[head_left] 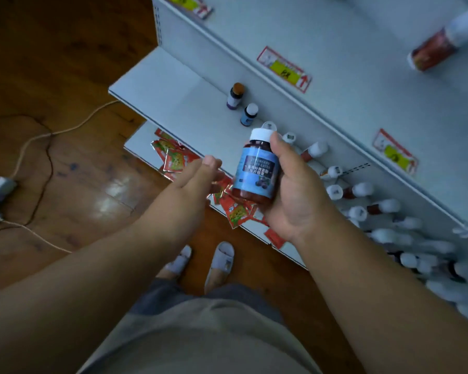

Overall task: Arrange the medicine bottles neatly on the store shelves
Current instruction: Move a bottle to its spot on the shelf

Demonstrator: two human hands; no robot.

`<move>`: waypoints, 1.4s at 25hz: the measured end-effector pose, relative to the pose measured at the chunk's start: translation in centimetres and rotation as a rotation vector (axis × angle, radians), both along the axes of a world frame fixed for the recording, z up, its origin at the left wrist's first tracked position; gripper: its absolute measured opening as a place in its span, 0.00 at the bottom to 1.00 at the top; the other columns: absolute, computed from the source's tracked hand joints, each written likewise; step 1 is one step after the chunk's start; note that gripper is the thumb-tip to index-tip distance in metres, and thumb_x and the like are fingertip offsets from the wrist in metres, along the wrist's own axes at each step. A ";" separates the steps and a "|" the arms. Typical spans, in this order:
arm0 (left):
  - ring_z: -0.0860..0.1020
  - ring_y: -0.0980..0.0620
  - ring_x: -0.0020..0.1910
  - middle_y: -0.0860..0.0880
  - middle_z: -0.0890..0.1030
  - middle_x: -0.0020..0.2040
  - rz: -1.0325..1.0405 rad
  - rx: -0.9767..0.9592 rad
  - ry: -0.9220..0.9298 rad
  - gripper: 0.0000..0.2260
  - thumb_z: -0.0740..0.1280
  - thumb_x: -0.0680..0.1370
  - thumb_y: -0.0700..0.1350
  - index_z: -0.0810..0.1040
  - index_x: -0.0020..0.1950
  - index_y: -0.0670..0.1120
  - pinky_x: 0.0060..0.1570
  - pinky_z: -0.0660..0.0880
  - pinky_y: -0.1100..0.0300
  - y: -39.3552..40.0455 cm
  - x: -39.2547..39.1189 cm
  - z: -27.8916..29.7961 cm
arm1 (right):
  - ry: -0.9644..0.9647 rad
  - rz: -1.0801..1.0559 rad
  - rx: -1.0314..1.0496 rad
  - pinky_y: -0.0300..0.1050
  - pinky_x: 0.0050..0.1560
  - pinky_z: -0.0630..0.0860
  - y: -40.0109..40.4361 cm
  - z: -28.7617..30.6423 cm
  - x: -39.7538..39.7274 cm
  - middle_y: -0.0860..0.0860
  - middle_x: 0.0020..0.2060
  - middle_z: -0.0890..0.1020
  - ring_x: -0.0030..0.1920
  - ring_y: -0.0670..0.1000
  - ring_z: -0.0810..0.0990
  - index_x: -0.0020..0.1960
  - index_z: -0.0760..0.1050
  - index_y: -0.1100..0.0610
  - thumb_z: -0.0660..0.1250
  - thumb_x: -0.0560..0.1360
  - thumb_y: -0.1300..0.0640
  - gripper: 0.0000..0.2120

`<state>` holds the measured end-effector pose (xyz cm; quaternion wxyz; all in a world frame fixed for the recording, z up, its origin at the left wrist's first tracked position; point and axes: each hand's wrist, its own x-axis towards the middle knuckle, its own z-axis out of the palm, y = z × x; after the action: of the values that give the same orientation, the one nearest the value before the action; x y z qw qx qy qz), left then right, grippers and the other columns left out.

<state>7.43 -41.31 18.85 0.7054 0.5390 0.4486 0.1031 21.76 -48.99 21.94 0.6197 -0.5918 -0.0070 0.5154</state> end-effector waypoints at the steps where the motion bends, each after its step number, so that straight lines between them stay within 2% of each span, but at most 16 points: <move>1: 0.78 0.56 0.61 0.59 0.81 0.59 -0.093 0.045 -0.028 0.32 0.53 0.64 0.79 0.77 0.58 0.65 0.66 0.70 0.43 -0.2 0.1 1.8 | -0.073 -0.035 0.023 0.47 0.42 0.80 -0.7 1.8 -0.5 0.52 0.39 0.84 0.39 0.49 0.84 0.54 0.78 0.58 0.65 0.76 0.45 0.17; 3: 0.75 0.59 0.62 0.60 0.78 0.60 -0.272 0.167 -0.066 0.31 0.50 0.69 0.77 0.72 0.63 0.64 0.67 0.70 0.48 -0.4 0.6 5.4 | -0.232 -0.108 0.066 0.53 0.50 0.81 -2.2 4.9 -0.9 0.54 0.47 0.84 0.47 0.52 0.85 0.57 0.78 0.58 0.70 0.72 0.44 0.21; 5: 0.72 0.66 0.60 0.63 0.76 0.59 -0.404 0.286 -0.095 0.28 0.49 0.73 0.74 0.70 0.66 0.63 0.63 0.70 0.57 -1.2 1.6 8.6 | -0.362 -0.190 0.086 0.58 0.57 0.80 -4.7 7.3 -1.2 0.54 0.48 0.84 0.52 0.56 0.84 0.53 0.78 0.54 0.74 0.66 0.41 0.22; 8: 0.68 0.76 0.57 0.68 0.73 0.59 -0.562 0.446 -0.166 0.26 0.51 0.73 0.68 0.68 0.68 0.62 0.52 0.66 0.74 -3.7 3.5 12.4 | -0.451 -0.297 0.129 0.59 0.54 0.81 -8.9 10.2 -0.5 0.54 0.48 0.85 0.52 0.57 0.84 0.48 0.80 0.50 0.79 0.58 0.36 0.26; 10: 0.69 0.78 0.55 0.70 0.73 0.57 -0.690 0.506 -0.216 0.21 0.50 0.76 0.68 0.67 0.65 0.65 0.46 0.66 0.78 -6.6 5.4 14.1 | -0.467 -0.369 0.149 0.60 0.49 0.82 -12.8 11.9 0.5 0.55 0.48 0.84 0.51 0.59 0.84 0.48 0.80 0.51 0.76 0.62 0.38 0.22; 11: 0.69 0.78 0.56 0.70 0.74 0.57 -0.740 0.527 -0.250 0.20 0.50 0.77 0.68 0.68 0.65 0.65 0.47 0.66 0.79 -8.2 6.5 14.7 | -0.475 -0.409 0.152 0.58 0.44 0.83 -14.9 12.7 1.2 0.55 0.46 0.84 0.49 0.59 0.84 0.47 0.81 0.51 0.74 0.65 0.40 0.18; 13: 0.69 0.76 0.59 0.68 0.74 0.60 -0.814 0.558 -0.294 0.24 0.49 0.76 0.71 0.67 0.67 0.64 0.52 0.67 0.77 -11.8 9.1 15.5 | -0.501 -0.483 0.158 0.50 0.34 0.80 -19.3 13.7 2.7 0.53 0.42 0.84 0.45 0.57 0.84 0.46 0.81 0.49 0.69 0.69 0.44 0.11; 15: 0.69 0.73 0.60 0.66 0.73 0.63 -0.869 0.572 -0.317 0.29 0.47 0.74 0.73 0.66 0.70 0.62 0.56 0.67 0.75 -16.1 11.8 15.9 | -0.547 -0.554 0.148 0.51 0.37 0.81 -23.7 14.4 4.2 0.52 0.40 0.83 0.43 0.55 0.84 0.48 0.78 0.53 0.67 0.76 0.51 0.06; 17: 0.71 0.71 0.59 0.64 0.73 0.62 -0.903 0.544 -0.344 0.30 0.48 0.73 0.69 0.66 0.71 0.59 0.51 0.66 0.77 -21.0 14.5 16.5 | -0.582 -0.598 0.104 0.56 0.46 0.82 -28.3 14.8 6.1 0.53 0.40 0.83 0.43 0.54 0.83 0.50 0.76 0.57 0.65 0.79 0.56 0.04; 19: 0.72 0.72 0.58 0.63 0.75 0.61 -0.935 0.517 -0.389 0.28 0.49 0.74 0.66 0.68 0.70 0.57 0.47 0.66 0.80 -26.0 17.3 16.8 | -0.606 -0.623 0.088 0.59 0.50 0.81 -33.1 15.4 8.4 0.56 0.42 0.82 0.44 0.55 0.82 0.50 0.74 0.58 0.65 0.79 0.57 0.04; 21: 0.72 0.67 0.62 0.61 0.75 0.64 -0.945 0.515 -0.385 0.29 0.47 0.77 0.69 0.67 0.71 0.57 0.54 0.68 0.74 -29.8 20.1 16.7 | -0.626 -0.648 0.080 0.58 0.49 0.81 -37.1 16.0 10.7 0.54 0.41 0.81 0.43 0.54 0.82 0.49 0.74 0.57 0.66 0.79 0.57 0.04; 22: 0.72 0.63 0.65 0.59 0.74 0.66 -0.939 0.522 -0.373 0.30 0.47 0.76 0.70 0.67 0.72 0.57 0.60 0.68 0.67 -31.2 21.5 16.4 | -0.625 -0.664 0.076 0.56 0.47 0.82 -38.7 16.0 11.9 0.52 0.39 0.81 0.42 0.52 0.82 0.49 0.74 0.57 0.65 0.79 0.57 0.04; 24: 0.71 0.59 0.66 0.58 0.72 0.68 -0.943 0.561 -0.336 0.31 0.47 0.74 0.70 0.66 0.73 0.58 0.64 0.68 0.59 -32.6 23.6 15.6 | -0.592 -0.682 0.082 0.54 0.45 0.82 -40.6 15.6 14.2 0.49 0.37 0.82 0.39 0.49 0.83 0.50 0.75 0.58 0.65 0.79 0.56 0.04; 27: 0.71 0.62 0.64 0.60 0.72 0.68 -0.987 0.595 -0.275 0.31 0.47 0.73 0.71 0.65 0.72 0.60 0.60 0.68 0.63 -33.5 27.2 14.3 | -0.531 -0.685 0.070 0.58 0.49 0.81 -41.6 14.7 18.3 0.50 0.38 0.83 0.40 0.50 0.84 0.49 0.77 0.56 0.65 0.79 0.55 0.05; 30: 0.72 0.62 0.64 0.60 0.74 0.66 -1.050 0.559 -0.303 0.32 0.47 0.72 0.74 0.66 0.70 0.61 0.64 0.71 0.54 -33.1 32.6 13.5 | -0.502 -0.757 0.005 0.60 0.54 0.81 -41.4 13.7 23.3 0.49 0.39 0.85 0.44 0.52 0.85 0.46 0.79 0.51 0.65 0.79 0.53 0.06; 35: 0.71 0.60 0.66 0.58 0.72 0.69 -1.124 0.621 -0.316 0.35 0.47 0.71 0.74 0.66 0.72 0.58 0.65 0.69 0.56 -35.8 40.7 13.8 | -0.505 -0.857 0.000 0.59 0.54 0.81 -44.8 14.3 29.6 0.51 0.42 0.85 0.47 0.54 0.84 0.45 0.80 0.48 0.63 0.80 0.53 0.08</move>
<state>48.16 -77.09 32.67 0.5211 0.8478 -0.0604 -0.0783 51.33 -93.81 36.22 0.7547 -0.6480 0.0871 0.0546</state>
